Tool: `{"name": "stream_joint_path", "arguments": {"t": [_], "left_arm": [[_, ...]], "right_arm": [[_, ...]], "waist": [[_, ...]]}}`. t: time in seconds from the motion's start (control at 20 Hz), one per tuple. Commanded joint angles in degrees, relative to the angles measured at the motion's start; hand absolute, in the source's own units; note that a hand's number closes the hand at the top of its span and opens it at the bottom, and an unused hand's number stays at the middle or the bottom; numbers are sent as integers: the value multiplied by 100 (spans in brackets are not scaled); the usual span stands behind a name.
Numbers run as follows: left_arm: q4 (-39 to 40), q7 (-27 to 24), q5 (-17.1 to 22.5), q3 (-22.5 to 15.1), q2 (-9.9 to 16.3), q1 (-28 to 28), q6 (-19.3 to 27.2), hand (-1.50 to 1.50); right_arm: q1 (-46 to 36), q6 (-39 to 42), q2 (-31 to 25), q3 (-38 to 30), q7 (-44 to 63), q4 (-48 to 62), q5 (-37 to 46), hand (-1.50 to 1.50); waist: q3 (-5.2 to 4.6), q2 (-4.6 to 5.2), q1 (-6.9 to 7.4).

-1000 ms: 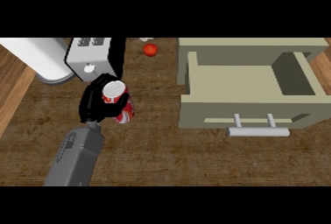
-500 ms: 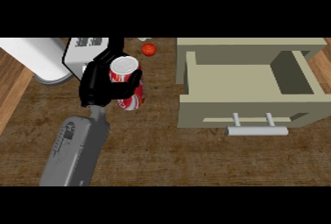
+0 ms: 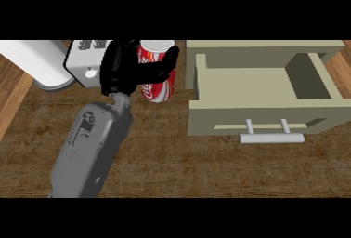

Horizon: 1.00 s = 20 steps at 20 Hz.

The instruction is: Pick up the can, place it into the drawer and close the drawer

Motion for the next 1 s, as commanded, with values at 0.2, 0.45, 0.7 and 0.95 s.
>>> {"name": "stream_joint_path", "arguments": {"t": [0.2, 0.45, 0.7, 0.95], "left_arm": [[990, -36, 169, -170, -3, -1239, 582, 150], [1878, -595, 550, -380, -3, -1739, 753, 150], [2424, -292, 762, -458, -2, -2587, 1137, 150], [3200, -726, 1319, -701, -3, -3199, 1198, 150]], "right_arm": [[159, -34, 35, 47, 168, -387, -165, -150], [-292, -263, -92, 183, 96, 31, 200, -150], [138, 21, 13, 125, 201, -290, -298, -150], [-334, -273, -96, 288, 274, -111, 71, -150]], "waist": [[-2, 9, -54], [-1, 29, -60], [0, 24, -168], [2, 52, -194]]}}
